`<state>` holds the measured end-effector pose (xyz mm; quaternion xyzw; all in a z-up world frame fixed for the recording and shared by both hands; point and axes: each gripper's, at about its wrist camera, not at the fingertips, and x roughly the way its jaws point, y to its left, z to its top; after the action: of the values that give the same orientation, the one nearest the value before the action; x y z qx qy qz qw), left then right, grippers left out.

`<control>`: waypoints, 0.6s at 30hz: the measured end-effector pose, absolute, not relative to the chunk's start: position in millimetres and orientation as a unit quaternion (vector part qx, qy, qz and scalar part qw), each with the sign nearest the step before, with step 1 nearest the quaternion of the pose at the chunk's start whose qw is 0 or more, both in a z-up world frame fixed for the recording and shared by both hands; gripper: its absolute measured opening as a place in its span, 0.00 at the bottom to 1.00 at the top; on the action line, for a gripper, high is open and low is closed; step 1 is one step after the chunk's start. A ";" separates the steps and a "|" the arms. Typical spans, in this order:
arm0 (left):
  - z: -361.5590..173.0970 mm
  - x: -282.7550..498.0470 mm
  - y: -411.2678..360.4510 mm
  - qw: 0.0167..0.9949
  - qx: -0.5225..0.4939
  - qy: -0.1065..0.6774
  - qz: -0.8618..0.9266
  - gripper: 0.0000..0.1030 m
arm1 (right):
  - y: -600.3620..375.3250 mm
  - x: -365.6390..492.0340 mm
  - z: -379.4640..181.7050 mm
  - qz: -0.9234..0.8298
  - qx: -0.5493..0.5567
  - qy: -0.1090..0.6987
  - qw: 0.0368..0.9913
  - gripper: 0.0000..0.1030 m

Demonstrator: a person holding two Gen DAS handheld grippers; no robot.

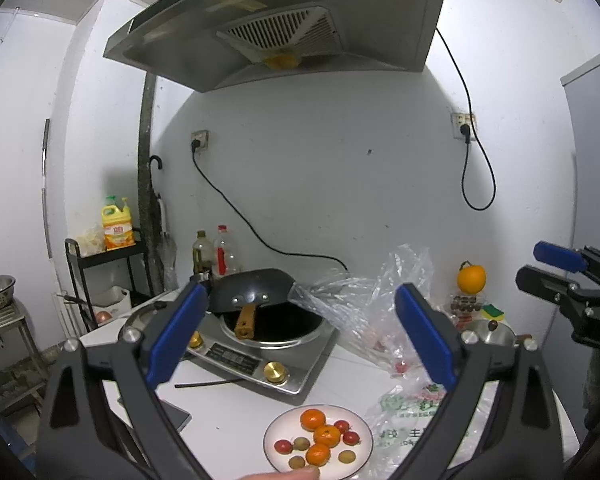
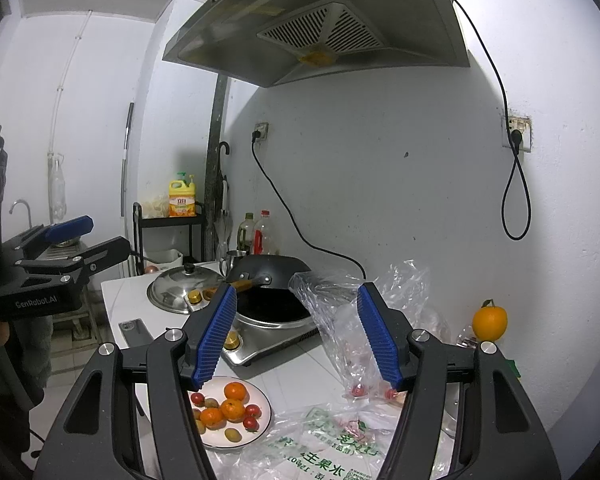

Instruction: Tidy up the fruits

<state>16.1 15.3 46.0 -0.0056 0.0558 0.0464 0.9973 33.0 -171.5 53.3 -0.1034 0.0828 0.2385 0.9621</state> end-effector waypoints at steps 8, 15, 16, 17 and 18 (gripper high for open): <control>47.7 15.6 15.5 0.997 -0.011 0.056 0.049 0.94 | -173.9 33.5 53.7 0.237 -0.103 0.081 0.963 0.64; 50.2 13.3 16.3 0.997 -0.012 0.053 0.051 0.94 | -174.9 33.0 54.5 0.237 -0.103 0.080 0.963 0.64; 50.6 12.5 16.5 0.997 -0.012 0.052 0.051 0.94 | -175.1 33.3 54.5 0.237 -0.103 0.081 0.963 0.64; 50.9 11.8 16.8 0.997 -0.012 0.051 0.051 0.94 | -174.9 32.8 54.5 0.237 -0.103 0.081 0.963 0.64; 51.1 11.0 17.2 0.997 -0.012 0.050 0.052 0.94 | -174.9 32.8 54.5 0.237 -0.103 0.080 0.963 0.64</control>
<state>11.0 17.2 51.1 -0.0122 0.0495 0.0520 0.9973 32.8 -174.9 54.5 -0.1029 0.0802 0.2373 0.9626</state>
